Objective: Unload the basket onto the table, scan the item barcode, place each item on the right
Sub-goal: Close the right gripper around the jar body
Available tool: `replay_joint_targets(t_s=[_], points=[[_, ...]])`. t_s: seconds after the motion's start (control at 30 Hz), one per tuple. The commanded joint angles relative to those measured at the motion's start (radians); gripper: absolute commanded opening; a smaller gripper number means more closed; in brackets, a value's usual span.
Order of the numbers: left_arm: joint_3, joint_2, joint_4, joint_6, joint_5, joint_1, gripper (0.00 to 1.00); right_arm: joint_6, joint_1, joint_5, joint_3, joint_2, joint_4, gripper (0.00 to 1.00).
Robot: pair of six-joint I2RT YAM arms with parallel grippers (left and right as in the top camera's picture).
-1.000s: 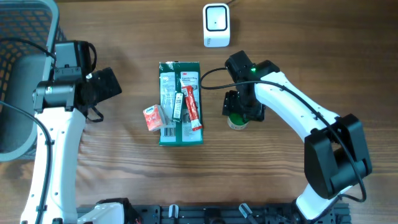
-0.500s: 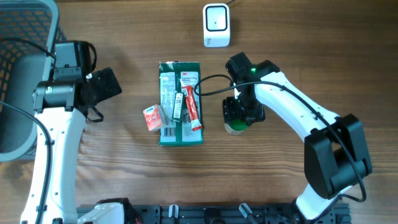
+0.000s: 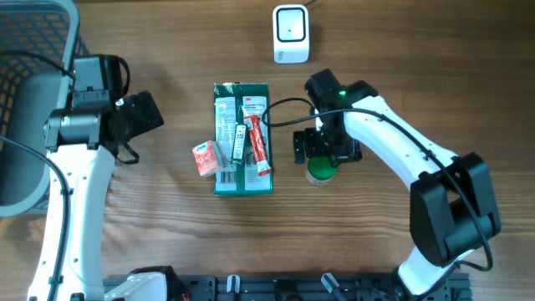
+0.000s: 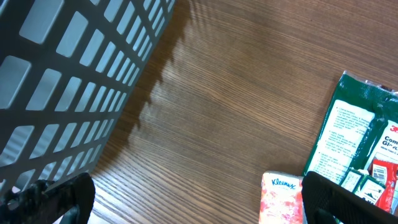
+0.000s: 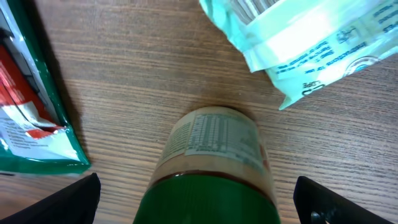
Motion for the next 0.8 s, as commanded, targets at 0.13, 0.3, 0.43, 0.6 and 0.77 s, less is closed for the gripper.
replay_joint_targets(t_s=[0.13,0.3,0.43,0.6,0.77], points=[[0.016,-0.013,0.003,-0.008,-0.016,0.005,1.0,0.016,-0.03,-0.087,0.015,0.013,-0.017,0.95],[0.016,-0.013,0.003,-0.008,-0.016,0.005,1.0,0.021,-0.03,-0.084,0.015,0.013,-0.027,0.87],[0.016,-0.013,0.003,-0.008,-0.016,0.005,1.0,0.021,-0.03,-0.084,0.015,0.013,-0.049,0.88],[0.016,-0.013,0.003,-0.009,-0.016,0.005,1.0,0.022,-0.03,-0.085,0.015,0.013,-0.053,0.88],[0.016,-0.013,0.003,-0.008,-0.016,0.005,1.0,0.046,-0.03,-0.084,0.015,0.013,-0.053,0.89]])
